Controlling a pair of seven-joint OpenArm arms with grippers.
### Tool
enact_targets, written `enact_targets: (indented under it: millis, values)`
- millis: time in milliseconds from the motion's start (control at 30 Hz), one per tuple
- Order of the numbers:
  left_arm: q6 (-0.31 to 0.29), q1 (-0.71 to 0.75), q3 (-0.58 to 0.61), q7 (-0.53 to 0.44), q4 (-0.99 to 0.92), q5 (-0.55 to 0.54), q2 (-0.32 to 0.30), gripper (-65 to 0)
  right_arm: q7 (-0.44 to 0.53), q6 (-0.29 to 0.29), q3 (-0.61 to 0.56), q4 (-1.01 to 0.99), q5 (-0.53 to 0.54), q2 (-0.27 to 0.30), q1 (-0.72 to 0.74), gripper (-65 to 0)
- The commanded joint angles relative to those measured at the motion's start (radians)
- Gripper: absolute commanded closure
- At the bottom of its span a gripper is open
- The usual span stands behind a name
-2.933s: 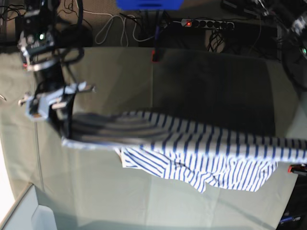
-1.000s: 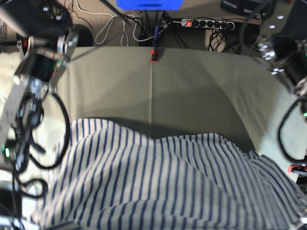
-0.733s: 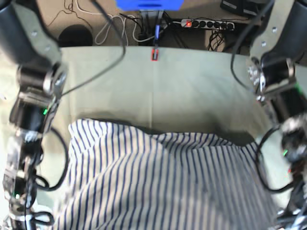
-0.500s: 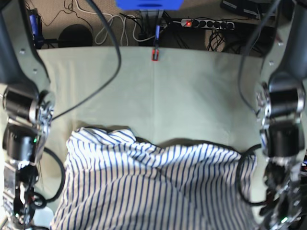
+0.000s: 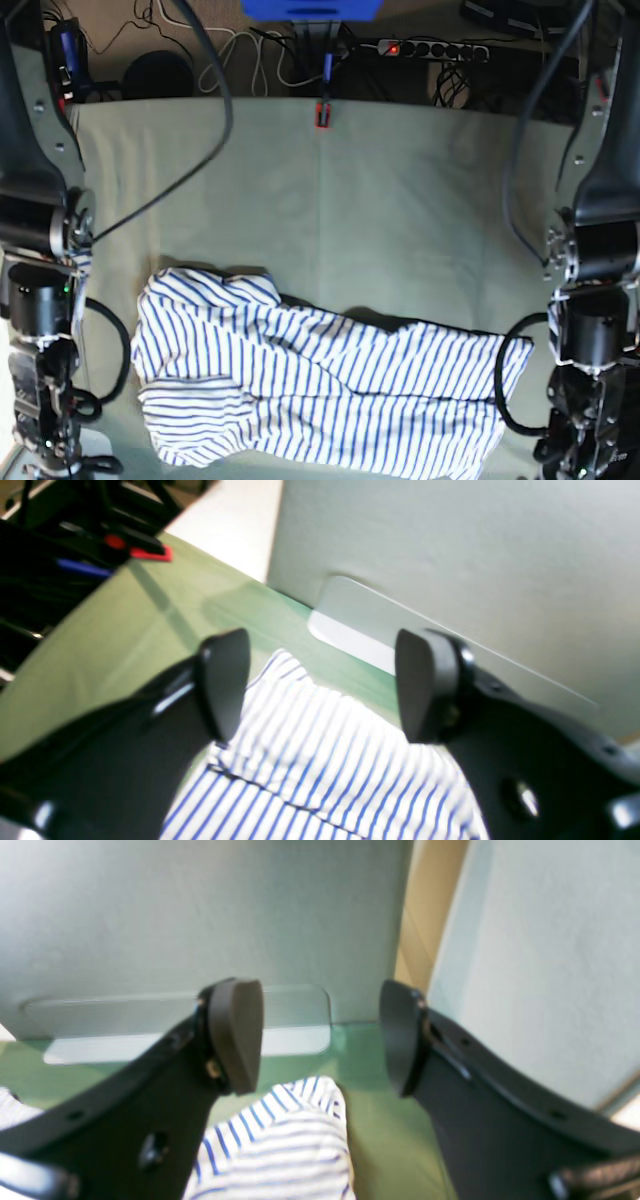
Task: Layout the t-shirt on the table in an organized manner, then fold the t-shirt properly
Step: 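Release and regrasp the shirt edge with both grippers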
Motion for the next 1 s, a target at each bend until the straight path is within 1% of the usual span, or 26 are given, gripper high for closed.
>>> enact_targets:
  millis: [0,100,133,200,233,333,400,500,567,600,733,800,867,967]
  values:
    - [-0.007,-0.039,-0.001,-0.027,0.020,-0.003,-0.003,-47.4,0.028,-0.004,0.004,0.018,0.008,0.010,0.024,-37.7]
    - [-0.002,0.036,-0.001,-0.022,0.051,-0.003,-0.006,-51.2,0.020,-0.004,0.004,0.023,0.008,0.011,-0.030,-37.8]
    - [-0.001,0.070,-0.001,-0.021,0.082,-0.002,-0.018,-51.7,0.020,-0.004,0.004,0.023,0.008,0.011,-0.051,-37.9]
    - [-0.001,0.179,-0.001,-0.024,0.139,-0.003,-0.057,-51.9,0.020,-0.004,0.004,0.034,0.010,0.011,-0.111,-37.9]
    - [-0.001,0.233,-0.001,-0.028,0.160,-0.003,-0.060,-51.9,0.020,-0.004,0.004,0.057,0.010,0.013,-0.154,-37.9]
    - [-0.005,0.334,-0.001,-0.031,0.177,-0.002,-0.064,-52.0,0.027,-0.004,0.004,0.141,0.010,0.017,-0.281,-37.9]
    - [-0.007,0.386,-0.001,-0.068,0.177,0.001,-0.064,-52.0,0.024,-0.004,0.004,0.212,0.011,0.013,-0.360,-37.9]
    - [-0.007,0.444,0.005,-0.157,0.166,0.004,-0.066,-52.0,0.024,-0.004,0.005,0.319,0.013,0.011,-0.484,-37.8]
    - [-0.007,0.447,0.007,-0.198,0.100,0.004,-0.064,-52.0,0.022,-0.004,0.005,0.384,0.013,0.008,-0.558,-37.8]
    - [-0.007,0.444,0.007,-0.215,0.045,0.004,-0.063,-52.0,0.022,-0.004,0.005,0.417,0.013,-0.003,-0.599,-37.8]
    - [-0.008,0.389,0.007,-0.291,-0.148,0.003,-0.057,-52.0,0.022,-0.004,0.008,0.540,0.011,-0.010,-0.754,-37.8]
    - [-0.010,0.351,0.007,-0.332,-0.245,0.003,-0.054,-52.0,0.022,-0.004,0.034,0.572,0.011,-0.018,-0.814,-37.8]
    - [-0.010,0.312,0.008,-0.373,-0.303,0.004,-0.035,-52.0,0.022,-0.004,0.048,0.595,0.013,-0.035,-0.863,-37.8]
    - [-0.010,0.299,0.010,-0.393,-0.319,0.004,-0.031,-52.0,0.022,-0.003,0.091,0.620,0.011,-0.064,-0.927,-37.8]
